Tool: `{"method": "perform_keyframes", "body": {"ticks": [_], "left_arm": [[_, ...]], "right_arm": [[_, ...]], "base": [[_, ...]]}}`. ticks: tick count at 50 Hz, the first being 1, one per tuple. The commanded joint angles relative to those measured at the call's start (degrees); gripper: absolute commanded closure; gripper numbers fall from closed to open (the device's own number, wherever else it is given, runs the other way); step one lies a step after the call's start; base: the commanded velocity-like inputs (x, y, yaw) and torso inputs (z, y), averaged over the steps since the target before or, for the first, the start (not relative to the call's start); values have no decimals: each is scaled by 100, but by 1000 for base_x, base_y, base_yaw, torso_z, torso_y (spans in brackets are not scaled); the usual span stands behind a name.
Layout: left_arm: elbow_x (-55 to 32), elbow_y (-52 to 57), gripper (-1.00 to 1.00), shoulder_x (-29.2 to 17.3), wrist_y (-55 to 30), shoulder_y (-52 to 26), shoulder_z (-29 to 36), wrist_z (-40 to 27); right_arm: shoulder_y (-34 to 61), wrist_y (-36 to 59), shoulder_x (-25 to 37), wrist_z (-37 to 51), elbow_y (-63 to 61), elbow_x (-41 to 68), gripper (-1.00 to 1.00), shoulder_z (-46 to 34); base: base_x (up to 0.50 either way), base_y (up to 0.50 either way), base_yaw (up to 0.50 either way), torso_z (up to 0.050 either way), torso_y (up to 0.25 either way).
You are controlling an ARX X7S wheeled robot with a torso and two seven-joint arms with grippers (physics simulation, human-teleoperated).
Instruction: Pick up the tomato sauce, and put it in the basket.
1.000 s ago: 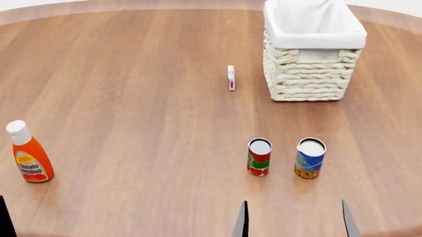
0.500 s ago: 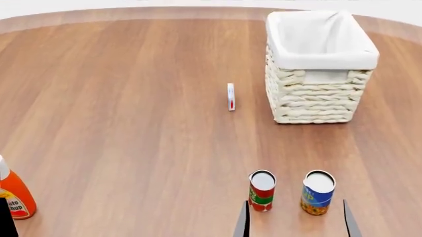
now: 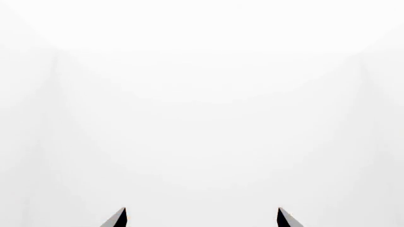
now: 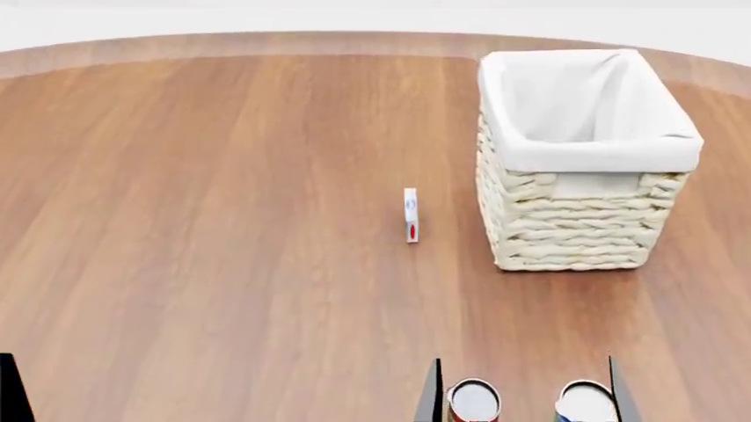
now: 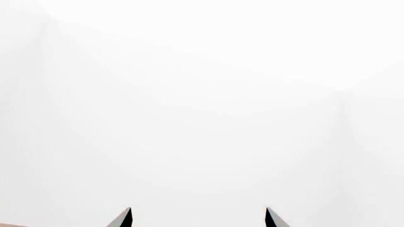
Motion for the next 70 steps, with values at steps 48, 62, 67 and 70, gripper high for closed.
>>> {"method": "perform_keyframes", "body": {"ticks": [48, 62, 67, 70], "left_arm": [[61, -151, -100, -122, -145, -128, 179, -266], [49, -160, -100, -164, -158, -151, 207, -313], [26, -189, -100, -181, -120, -133, 207, -328], [-18, -232, -100, -192, -107, -154, 206, -329]], "right_arm": [[26, 36, 201, 164, 48, 265, -100, -56], [28, -125, 254, 238, 134, 289, -100, -88], [1, -92, 257, 255, 197, 317, -100, -102], [-27, -46, 232, 263, 315, 451, -100, -118]], "base": [[327, 0, 0, 0, 0], [46, 0, 0, 0, 1], [0, 0, 0, 0, 0], [0, 0, 0, 0, 0]]}}
